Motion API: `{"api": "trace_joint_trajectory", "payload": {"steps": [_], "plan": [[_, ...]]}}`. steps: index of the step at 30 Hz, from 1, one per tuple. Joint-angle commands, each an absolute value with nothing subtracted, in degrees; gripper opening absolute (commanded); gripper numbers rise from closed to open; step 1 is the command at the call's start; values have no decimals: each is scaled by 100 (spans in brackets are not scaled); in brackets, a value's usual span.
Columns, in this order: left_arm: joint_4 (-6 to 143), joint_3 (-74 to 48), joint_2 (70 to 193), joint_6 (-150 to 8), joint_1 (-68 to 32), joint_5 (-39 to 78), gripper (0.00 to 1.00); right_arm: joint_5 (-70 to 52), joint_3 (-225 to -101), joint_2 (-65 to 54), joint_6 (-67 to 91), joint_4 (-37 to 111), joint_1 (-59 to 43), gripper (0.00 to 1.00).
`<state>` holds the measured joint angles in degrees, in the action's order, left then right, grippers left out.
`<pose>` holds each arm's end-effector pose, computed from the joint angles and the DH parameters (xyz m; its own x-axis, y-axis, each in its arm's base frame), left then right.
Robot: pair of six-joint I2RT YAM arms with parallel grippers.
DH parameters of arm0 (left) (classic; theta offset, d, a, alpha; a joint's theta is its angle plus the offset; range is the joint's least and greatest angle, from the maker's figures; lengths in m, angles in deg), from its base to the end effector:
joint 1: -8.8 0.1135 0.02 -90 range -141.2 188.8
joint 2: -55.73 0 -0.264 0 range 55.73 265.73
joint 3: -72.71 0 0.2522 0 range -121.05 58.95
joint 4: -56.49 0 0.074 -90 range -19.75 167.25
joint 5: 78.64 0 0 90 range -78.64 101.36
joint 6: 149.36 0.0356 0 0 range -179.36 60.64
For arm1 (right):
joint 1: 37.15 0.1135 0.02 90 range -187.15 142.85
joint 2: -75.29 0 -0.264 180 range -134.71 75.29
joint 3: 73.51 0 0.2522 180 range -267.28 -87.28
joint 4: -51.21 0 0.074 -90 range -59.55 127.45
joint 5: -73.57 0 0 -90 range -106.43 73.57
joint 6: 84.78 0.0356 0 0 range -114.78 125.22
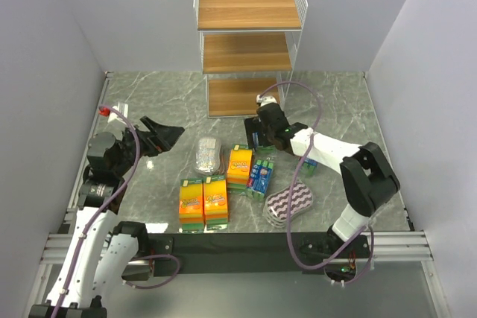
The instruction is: Place and organize the cleaning sponges onto the shelf
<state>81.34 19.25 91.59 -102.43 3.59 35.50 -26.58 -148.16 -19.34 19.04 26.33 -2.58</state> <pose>0.1501 -0.0283 0.3310 -0.4243 -0.5871 -0.6894 0.2699 0.6448 -0.7151 0.2964 0.1966 0.2135 -0.6729 -0.1781 -0.7180 -0.3037 0.9515 0.0486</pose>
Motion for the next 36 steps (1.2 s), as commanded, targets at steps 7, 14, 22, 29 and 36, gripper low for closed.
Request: {"api": "trace_joint_trajectory", "payload": {"steps": [7,14,22,29,36], "plan": [[8062,1923,9159,-10181,362,3535,99,-3094,-14845,-1981,2201,3023,-436,100],[8044,1940,9194,-10190,362,3544,99,-3155,-14669,-1630,2174,3138,-437,100],[7930,2002,9247,-10234,362,3588,99,-2881,-14643,-1963,2323,3015,-393,100],[7991,2019,9186,-10198,362,3553,99,-3119,-14713,-2279,2772,2857,-366,100],[7948,2054,9212,-10225,362,3579,99,-3304,-14854,-2535,2868,2637,-322,91]]}}
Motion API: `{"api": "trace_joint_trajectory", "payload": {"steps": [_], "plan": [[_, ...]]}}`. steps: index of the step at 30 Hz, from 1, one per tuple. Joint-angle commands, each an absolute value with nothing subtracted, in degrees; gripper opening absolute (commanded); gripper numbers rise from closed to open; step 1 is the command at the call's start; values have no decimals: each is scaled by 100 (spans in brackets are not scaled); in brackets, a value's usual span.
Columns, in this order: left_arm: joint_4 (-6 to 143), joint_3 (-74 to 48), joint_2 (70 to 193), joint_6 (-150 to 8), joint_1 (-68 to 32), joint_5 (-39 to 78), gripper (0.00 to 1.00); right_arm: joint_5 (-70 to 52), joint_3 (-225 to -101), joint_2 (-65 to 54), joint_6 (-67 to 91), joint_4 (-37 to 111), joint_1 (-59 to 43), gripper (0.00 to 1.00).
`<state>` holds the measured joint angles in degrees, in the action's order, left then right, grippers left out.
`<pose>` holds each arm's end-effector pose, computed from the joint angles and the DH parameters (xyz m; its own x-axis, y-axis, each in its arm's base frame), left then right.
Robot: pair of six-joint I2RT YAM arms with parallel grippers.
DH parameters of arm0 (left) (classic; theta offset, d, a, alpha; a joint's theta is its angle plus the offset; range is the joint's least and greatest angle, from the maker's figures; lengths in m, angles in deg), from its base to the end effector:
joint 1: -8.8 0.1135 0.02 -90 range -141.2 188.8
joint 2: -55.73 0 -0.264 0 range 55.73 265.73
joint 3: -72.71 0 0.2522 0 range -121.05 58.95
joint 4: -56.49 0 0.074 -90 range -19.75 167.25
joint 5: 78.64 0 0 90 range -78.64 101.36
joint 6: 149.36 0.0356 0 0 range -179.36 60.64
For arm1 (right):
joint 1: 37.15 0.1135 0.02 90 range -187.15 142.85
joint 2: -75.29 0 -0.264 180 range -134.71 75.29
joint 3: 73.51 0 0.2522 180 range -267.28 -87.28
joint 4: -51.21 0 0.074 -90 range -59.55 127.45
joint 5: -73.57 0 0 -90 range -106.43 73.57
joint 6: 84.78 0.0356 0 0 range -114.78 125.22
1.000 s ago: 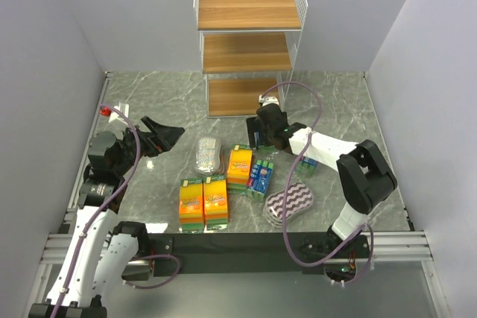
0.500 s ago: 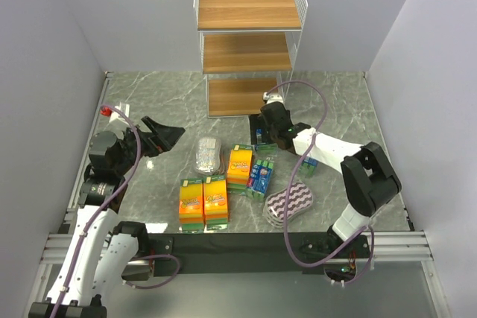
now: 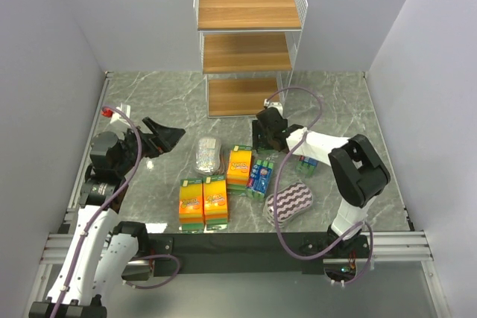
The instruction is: Place and organize the cleaning sponges onto the shelf
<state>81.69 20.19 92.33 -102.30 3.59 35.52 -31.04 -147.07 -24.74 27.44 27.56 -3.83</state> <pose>0.1537 -0.0286 0.3229 -0.4480 -0.5833 -0.6775 0.2457 0.6483 -0.7206 0.3068 0.1910 0.1778 -0.7435 -0.0509 -0.6668 -0.1245 0.9902 0.0633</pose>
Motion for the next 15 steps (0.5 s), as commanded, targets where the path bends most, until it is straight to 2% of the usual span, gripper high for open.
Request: {"api": "trace_joint_trajectory", "payload": {"steps": [1,2,3,7,15], "plan": [[7921,2072,9212,-10234,362,3579,99,-3330,-14854,-2543,2869,2646,-322,77],[7895,2107,9221,-10242,362,3588,99,-3339,-14897,-2543,2877,2655,-314,69],[7869,2107,9238,-10260,362,3614,100,-3383,-14932,-2543,2869,2672,-313,55],[7921,2090,9265,-10243,362,3615,99,-3654,-15169,-2491,2799,2663,-331,36],[7939,2090,9186,-10234,362,3579,99,-4148,-15837,-2534,2666,2594,-384,38]]}}
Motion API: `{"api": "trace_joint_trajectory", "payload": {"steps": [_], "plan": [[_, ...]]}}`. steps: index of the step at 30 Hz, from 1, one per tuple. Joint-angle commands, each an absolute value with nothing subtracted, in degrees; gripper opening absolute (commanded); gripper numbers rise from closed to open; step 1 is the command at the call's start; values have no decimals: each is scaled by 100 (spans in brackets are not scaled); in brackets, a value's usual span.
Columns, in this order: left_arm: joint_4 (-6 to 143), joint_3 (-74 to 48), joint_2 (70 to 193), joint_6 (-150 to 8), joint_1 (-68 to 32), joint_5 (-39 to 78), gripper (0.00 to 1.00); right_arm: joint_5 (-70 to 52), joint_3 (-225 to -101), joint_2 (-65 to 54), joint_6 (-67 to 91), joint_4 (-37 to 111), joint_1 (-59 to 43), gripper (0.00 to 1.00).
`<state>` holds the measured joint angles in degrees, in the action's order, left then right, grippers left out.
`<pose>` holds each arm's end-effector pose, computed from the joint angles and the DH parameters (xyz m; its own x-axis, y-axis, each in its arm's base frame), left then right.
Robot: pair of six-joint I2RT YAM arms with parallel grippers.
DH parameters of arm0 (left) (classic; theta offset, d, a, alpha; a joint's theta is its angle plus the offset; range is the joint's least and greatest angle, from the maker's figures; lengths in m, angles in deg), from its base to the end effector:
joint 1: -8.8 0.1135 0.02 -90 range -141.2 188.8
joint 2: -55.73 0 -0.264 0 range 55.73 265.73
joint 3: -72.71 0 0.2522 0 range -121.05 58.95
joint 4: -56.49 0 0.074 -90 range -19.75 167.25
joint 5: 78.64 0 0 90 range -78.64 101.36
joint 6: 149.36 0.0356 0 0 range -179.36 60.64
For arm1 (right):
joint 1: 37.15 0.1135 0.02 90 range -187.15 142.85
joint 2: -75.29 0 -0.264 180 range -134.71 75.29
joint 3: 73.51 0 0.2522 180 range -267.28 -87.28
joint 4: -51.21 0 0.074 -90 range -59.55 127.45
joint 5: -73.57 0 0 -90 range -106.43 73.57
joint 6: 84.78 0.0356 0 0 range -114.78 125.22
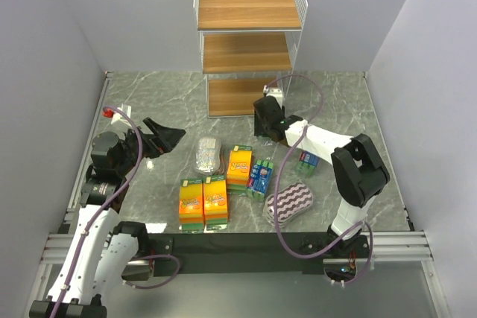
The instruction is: Place and organize the cleaning sponges onto the shelf
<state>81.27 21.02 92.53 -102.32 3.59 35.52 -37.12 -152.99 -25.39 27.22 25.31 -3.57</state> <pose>0.1553 -0.0288 0.3182 -0.4553 -0.5829 -0.6730 0.2379 0.6488 -0.7228 0.3211 0.1981 0.2031 -0.6846 -0.0339 -0.7281 -0.0654 0.9977 0.0150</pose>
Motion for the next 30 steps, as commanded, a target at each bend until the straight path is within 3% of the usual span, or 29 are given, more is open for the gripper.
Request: {"api": "trace_joint_trajectory", "payload": {"steps": [1,14,21,24,30], "plan": [[7956,2090,9194,-10242,362,3597,99,-4148,-15916,-2578,2666,2567,-401,39],[8194,2028,9019,-10146,362,3474,99,-4166,-16945,-3448,2500,2681,-753,47],[8132,2019,9063,-10190,362,3535,99,-4104,-16823,-3449,2491,2848,-788,87],[8114,2054,9045,-10207,362,3562,100,-4104,-16752,-3378,2482,2910,-788,95],[8088,2116,9036,-10251,362,3571,100,-4253,-16585,-3168,2613,2875,-788,99]]}}
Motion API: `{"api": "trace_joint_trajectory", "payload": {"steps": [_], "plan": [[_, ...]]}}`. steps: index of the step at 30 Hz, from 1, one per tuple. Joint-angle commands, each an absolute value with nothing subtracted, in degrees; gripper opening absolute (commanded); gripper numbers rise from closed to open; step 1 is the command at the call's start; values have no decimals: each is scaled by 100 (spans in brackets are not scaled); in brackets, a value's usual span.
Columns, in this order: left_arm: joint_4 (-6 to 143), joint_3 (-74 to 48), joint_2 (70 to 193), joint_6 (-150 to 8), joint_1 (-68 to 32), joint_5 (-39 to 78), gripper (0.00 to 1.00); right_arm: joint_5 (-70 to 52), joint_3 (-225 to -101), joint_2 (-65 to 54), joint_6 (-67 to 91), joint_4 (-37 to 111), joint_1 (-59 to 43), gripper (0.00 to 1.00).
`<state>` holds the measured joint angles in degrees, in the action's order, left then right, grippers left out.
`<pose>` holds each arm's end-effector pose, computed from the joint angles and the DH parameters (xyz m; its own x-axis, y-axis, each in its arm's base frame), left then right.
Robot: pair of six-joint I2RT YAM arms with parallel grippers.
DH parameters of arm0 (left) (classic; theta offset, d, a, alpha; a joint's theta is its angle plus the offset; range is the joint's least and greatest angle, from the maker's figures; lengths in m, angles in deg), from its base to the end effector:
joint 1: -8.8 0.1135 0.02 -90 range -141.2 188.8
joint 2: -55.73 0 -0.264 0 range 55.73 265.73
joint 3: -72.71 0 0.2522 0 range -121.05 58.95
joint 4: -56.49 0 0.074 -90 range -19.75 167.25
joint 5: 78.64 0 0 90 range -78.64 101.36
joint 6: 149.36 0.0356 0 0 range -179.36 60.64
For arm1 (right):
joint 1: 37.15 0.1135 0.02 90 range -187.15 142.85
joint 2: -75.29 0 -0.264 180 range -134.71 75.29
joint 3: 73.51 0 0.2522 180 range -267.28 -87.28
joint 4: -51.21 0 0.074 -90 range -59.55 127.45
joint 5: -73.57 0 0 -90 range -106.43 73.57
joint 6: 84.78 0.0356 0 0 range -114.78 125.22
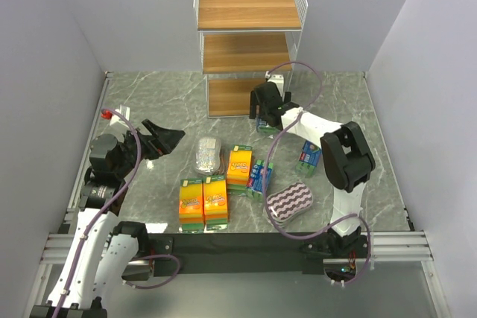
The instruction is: Place and organize the cleaning sponges onto the shelf
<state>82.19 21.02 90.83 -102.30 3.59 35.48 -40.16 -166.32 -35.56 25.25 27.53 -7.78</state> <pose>0.1489 -0.0282 0.3204 -0.4456 -0.5837 -0.6788 0.2474 0.6484 -0.7200 0.3847 0.2000 0.2112 -0.6090 0.0171 -0.7930 0.0228 0.9997 0.0040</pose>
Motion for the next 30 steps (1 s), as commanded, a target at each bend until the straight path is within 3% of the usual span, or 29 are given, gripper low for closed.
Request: {"api": "trace_joint_trajectory", "payload": {"steps": [1,10,13,14,17,23,30], "plan": [[8097,2116,9019,-10251,362,3579,99,-4279,-16428,-2976,2648,2909,-788,99],[7974,2195,9027,-10295,362,3571,99,-3938,-15303,-1507,3070,2744,-753,95],[7851,2265,9063,-10357,362,3606,99,-3631,-15153,-1427,3298,2419,-762,55],[7816,2292,9080,-10374,362,3632,98,-3568,-15109,-1427,3369,2374,-753,27],[7745,2327,9150,-10436,362,3693,96,-3191,-14872,-1436,3676,2338,-744,0],[7745,2309,9133,-10445,362,3667,96,-2742,-14493,-1664,4064,2664,-446,0],[7754,2283,9168,-10445,362,3711,96,-3082,-14738,-2409,4415,2805,-410,0]]}}
